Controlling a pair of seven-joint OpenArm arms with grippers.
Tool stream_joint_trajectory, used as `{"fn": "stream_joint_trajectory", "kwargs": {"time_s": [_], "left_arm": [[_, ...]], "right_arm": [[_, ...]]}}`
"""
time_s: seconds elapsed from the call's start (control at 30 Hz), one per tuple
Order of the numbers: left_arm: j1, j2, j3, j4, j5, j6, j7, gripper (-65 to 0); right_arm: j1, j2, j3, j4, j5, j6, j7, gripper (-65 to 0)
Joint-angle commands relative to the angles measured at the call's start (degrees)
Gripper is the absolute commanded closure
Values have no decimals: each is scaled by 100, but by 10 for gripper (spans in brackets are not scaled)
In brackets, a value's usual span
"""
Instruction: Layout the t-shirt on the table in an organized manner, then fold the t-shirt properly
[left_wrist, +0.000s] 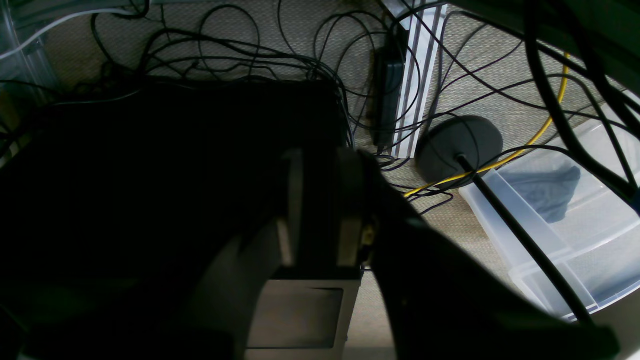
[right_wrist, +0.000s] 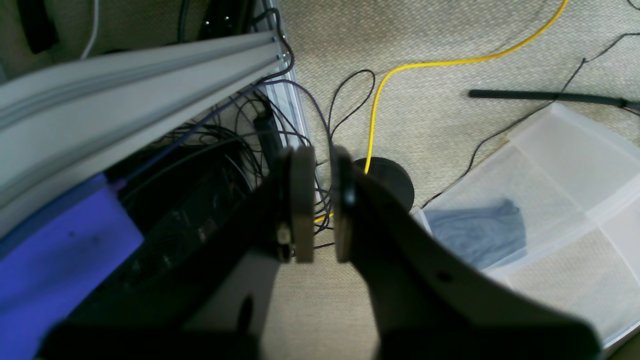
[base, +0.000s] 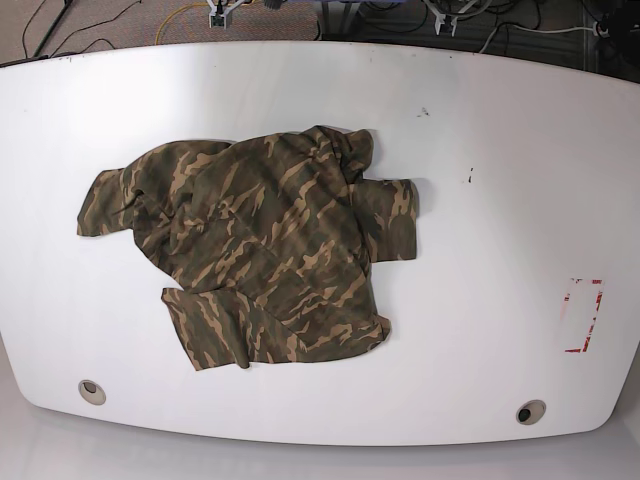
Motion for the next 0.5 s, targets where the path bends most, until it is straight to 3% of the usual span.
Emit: {"fn": "stream_joint_trajectory", "kwargs": {"time_s": [0.0,0.47], "left_arm": [[58,-13,-9,-6,-32,-21,-30,-103],[186,-12,6,259,-29,-23,-25,-106]], "right_arm": [[-140,23,16,170,5,13,6,-57],[-747,9,15,1351,-37,2,-9,-53]]}}
